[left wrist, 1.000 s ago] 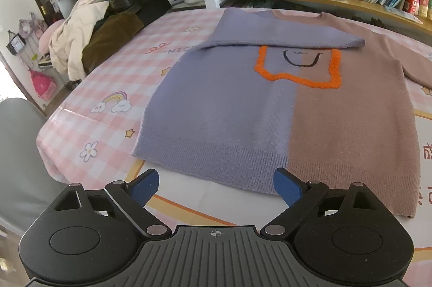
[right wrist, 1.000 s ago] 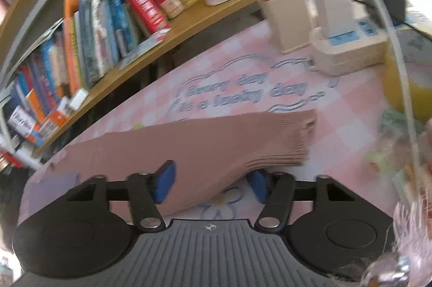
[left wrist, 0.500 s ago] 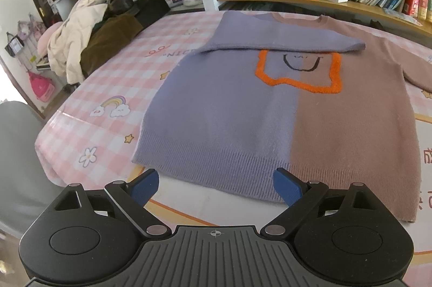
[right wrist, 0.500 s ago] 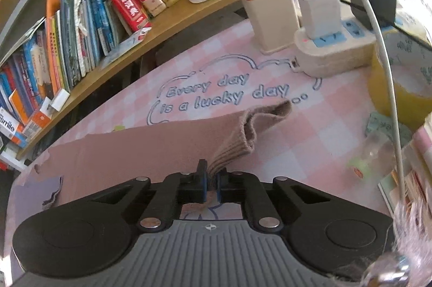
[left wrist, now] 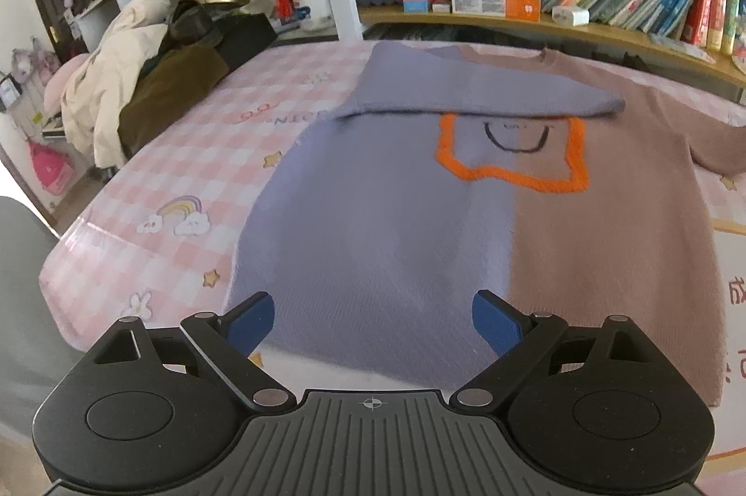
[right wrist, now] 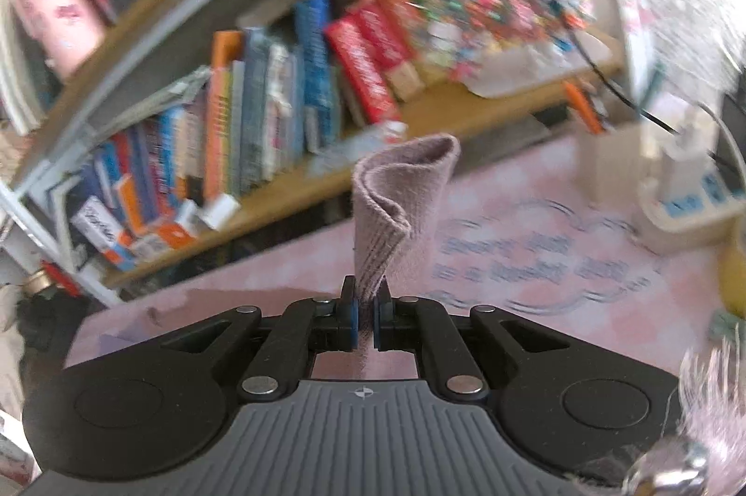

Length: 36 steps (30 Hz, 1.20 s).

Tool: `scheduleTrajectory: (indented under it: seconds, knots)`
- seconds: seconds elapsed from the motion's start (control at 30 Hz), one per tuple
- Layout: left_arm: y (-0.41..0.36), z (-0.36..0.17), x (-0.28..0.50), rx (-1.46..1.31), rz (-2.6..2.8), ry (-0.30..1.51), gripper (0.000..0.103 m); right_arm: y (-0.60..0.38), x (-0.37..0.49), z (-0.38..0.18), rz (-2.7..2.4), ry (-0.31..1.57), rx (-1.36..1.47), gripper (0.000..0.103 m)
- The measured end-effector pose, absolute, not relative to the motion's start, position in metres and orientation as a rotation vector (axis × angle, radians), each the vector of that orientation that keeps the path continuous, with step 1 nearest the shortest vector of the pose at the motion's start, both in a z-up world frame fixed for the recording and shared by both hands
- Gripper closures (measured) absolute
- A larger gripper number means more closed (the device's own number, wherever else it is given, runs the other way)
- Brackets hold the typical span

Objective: Fold clothes
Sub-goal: 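Lift the pink sleeve with the right tool and carry it across the chest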

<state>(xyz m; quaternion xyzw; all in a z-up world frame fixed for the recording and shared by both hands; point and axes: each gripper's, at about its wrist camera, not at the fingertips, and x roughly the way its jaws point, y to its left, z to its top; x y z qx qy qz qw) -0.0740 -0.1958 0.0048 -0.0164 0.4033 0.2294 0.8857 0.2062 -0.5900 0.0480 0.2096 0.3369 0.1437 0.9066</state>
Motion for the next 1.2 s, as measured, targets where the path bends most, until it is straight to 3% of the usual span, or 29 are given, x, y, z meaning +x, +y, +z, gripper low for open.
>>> scheduleTrajectory:
  seconds: [0.57,1.2]
  knots:
    - [-0.086,0.031,-0.078,-0.112,0.268,0.656,0.009,-0.409,0.209,0.104,0.444,0.619,0.403,0.098]
    - [-0.003,0.027,-0.085,-0.161,0.254,0.635,0.009,-0.256,0.219,0.097,0.486,0.663,0.235,0.098]
